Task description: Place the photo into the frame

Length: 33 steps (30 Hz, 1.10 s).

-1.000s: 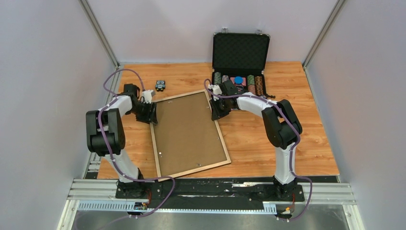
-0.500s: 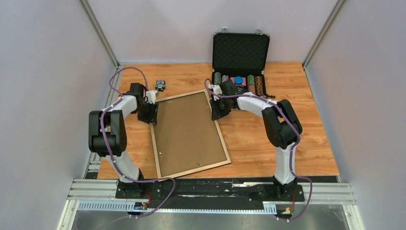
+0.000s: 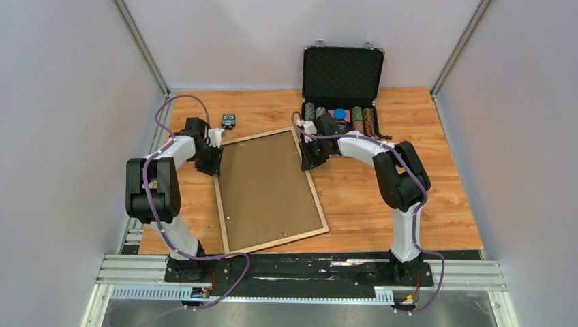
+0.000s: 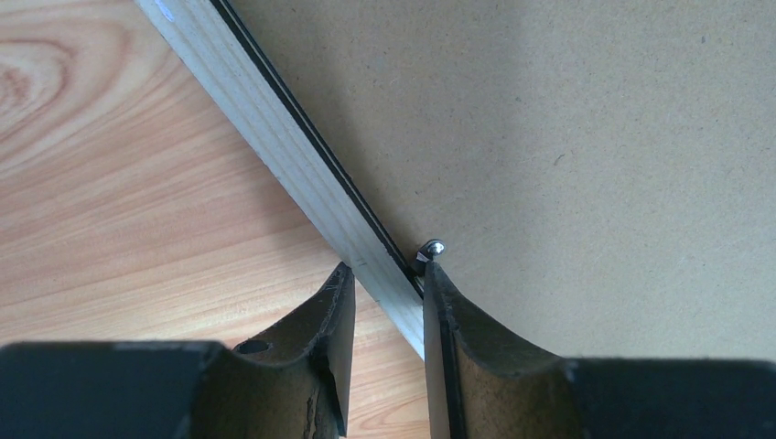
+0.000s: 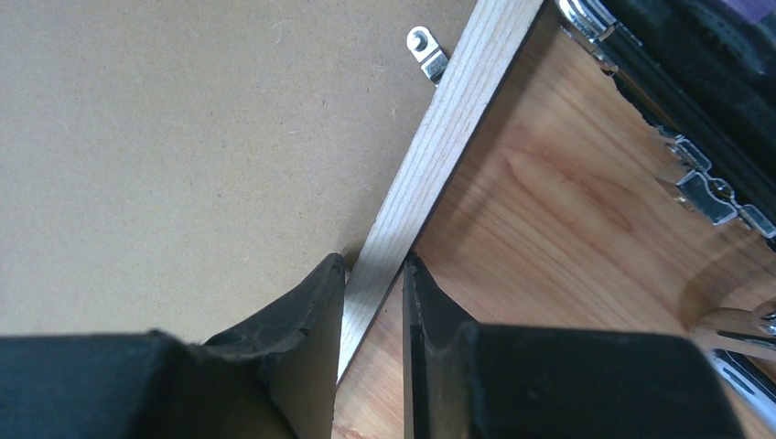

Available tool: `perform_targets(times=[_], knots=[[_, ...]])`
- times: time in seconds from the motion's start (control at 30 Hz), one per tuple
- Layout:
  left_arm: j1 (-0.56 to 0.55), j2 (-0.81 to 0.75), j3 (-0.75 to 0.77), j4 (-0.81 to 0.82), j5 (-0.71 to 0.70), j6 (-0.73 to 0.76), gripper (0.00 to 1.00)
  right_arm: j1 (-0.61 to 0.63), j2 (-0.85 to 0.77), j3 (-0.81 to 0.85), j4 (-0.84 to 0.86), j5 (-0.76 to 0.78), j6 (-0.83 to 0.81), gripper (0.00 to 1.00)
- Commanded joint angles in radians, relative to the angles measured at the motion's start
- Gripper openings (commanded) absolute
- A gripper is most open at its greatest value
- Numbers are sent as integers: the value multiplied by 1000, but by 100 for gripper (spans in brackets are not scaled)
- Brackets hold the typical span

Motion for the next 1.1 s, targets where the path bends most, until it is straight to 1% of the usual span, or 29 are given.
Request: perform_targets(times=[0.0,0.1,0.17,0.3,0.37,0.5,0.57,0.67,0.73,1.07], knots=[[-55,-18,-12,15,132,12,35,-14,8,7,10,-12,-15,17],[-56,-28,-8,11,135,13,48,-15,11,6,10,-14,-16,17],[-56,-38,-4,9,136,15,55,-15,14,5,10,-16,-15,17],[-55,-47,9,8,132,15,63,-16,18,3,10,-19,-15,17],[-55,-40,14,9,129,16,64,-16,18,4,10,-19,-15,17],[-55,-19,18,16,115,23,61,-16,14,-1,10,-17,-15,17],[-55,-11,20,19,105,26,58,-16,14,-3,10,-18,-15,17],[-55,-6,24,21,87,28,51,-16,14,-4,12,-19,-15,17],[-55,-6,23,22,80,32,48,-16,15,-4,12,-19,-16,17],[-55,18,17,66,81,27,38,-19,16,-8,11,-21,-15,17]])
